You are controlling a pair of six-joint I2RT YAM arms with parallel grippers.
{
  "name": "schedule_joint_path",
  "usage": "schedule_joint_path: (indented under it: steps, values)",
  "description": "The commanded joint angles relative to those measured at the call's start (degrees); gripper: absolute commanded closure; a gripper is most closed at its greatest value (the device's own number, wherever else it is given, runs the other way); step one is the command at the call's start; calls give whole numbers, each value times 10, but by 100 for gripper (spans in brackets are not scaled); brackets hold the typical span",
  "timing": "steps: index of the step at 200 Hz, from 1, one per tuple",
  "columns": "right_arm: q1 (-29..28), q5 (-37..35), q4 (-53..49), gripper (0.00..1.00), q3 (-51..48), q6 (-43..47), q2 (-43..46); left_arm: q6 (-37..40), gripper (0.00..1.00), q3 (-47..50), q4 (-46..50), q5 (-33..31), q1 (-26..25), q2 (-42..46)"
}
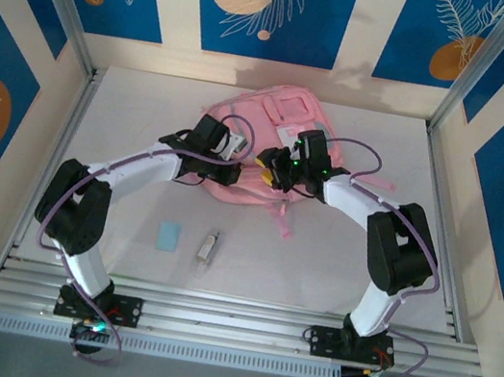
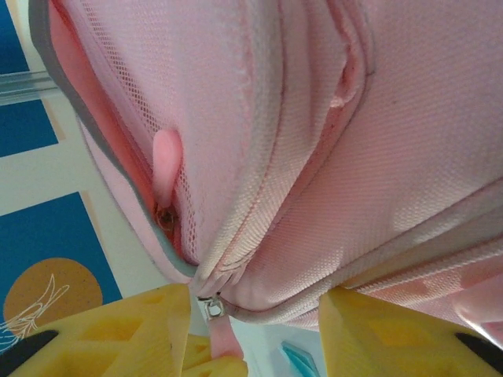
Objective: Pack the student bag
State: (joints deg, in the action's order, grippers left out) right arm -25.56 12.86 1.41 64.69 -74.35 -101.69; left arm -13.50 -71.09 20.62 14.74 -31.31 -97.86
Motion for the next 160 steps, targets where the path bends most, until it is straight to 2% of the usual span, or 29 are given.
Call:
schedule_joint_path:
  steps: [1, 18, 50, 98, 160]
  values:
    - [-3, -11, 61, 53, 8, -20, -23, 9, 100, -17, 19, 26, -16, -9]
    - [-7, -10, 83, 54, 13, -30, -42, 11, 100, -18, 22, 26, -16, -7]
    - [-5, -40, 21, 56, 49, -6, -72, 11, 100, -11, 16, 24, -17, -3]
    - [2, -78, -21, 100, 40, 29, -68, 13, 100, -15, 13, 9, -17, -8]
    - [4, -100, -49, 100, -1, 78, -24, 22, 100, -20, -3, -73, -5, -37]
